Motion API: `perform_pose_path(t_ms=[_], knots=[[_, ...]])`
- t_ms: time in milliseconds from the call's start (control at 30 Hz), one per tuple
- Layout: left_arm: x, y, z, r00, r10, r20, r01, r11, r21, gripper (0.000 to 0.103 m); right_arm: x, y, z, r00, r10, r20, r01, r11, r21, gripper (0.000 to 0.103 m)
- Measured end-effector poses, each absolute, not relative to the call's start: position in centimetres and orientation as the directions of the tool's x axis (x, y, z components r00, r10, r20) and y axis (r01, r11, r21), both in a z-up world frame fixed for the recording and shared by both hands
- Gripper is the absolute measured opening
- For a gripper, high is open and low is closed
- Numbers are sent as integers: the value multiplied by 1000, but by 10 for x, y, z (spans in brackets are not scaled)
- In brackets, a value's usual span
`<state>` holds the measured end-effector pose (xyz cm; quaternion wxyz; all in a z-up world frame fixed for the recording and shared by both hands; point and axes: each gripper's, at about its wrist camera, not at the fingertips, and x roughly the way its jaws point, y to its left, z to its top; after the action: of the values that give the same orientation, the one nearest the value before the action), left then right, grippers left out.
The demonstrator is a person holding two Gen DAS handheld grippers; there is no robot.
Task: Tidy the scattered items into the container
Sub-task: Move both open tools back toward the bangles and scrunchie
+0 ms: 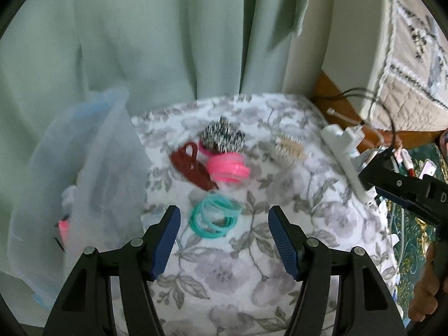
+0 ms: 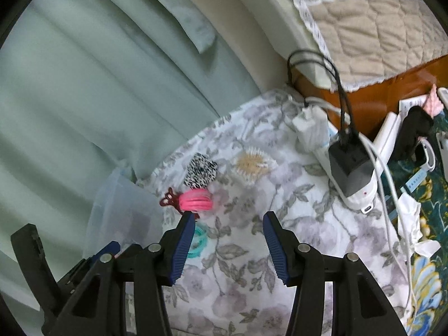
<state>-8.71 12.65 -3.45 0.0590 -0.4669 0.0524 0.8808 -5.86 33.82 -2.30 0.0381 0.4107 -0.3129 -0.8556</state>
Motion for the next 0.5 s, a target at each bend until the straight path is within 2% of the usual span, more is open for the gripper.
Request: perform_pose_path(t_ms=[333, 500], knots=[[-105, 125, -90, -454, 75, -888, -143, -990, -11, 66, -80, 326, -61, -569, -344, -747, -200, -823, 532, 54], [-116, 126, -109, -439, 35, -898, -149, -988, 34, 66, -93, 320, -80, -527, -346, -776, -210, -832, 513, 56]])
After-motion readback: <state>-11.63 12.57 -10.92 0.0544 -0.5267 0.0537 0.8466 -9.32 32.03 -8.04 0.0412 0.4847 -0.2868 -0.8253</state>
